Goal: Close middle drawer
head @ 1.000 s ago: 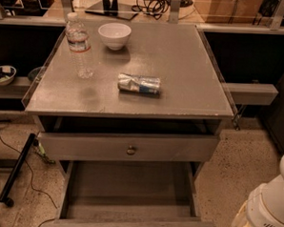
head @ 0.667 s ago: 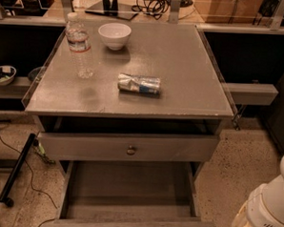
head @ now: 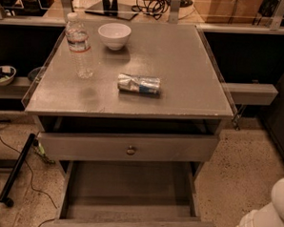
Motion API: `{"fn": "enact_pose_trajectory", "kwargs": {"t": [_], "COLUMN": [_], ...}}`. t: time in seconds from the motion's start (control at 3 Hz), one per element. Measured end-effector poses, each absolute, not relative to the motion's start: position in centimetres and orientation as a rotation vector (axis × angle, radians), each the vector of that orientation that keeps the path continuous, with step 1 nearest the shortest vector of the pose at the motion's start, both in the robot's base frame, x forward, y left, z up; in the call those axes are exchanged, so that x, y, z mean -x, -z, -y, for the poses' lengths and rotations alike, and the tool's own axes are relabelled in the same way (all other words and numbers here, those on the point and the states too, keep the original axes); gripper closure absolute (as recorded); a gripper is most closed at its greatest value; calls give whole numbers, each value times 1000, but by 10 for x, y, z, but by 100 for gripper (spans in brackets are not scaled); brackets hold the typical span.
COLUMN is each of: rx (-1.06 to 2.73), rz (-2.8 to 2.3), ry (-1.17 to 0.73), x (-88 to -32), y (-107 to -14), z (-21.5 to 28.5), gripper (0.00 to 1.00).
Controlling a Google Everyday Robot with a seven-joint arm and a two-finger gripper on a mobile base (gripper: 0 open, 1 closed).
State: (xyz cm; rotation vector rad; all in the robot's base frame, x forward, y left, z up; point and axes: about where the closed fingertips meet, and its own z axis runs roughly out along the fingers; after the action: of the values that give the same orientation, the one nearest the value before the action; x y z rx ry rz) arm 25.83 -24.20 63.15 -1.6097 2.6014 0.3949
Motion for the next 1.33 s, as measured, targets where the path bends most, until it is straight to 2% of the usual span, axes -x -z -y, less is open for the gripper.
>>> {"fn": "enact_pose_trajectory", "kwargs": {"t": [0.67, 1.33], "rx": [1708, 1720], "rz": [-2737, -2715], "ry": [-527, -559], "x": [-226, -223], "y": [-537, -518], "z": [229, 223], "gripper": [100, 100]}}
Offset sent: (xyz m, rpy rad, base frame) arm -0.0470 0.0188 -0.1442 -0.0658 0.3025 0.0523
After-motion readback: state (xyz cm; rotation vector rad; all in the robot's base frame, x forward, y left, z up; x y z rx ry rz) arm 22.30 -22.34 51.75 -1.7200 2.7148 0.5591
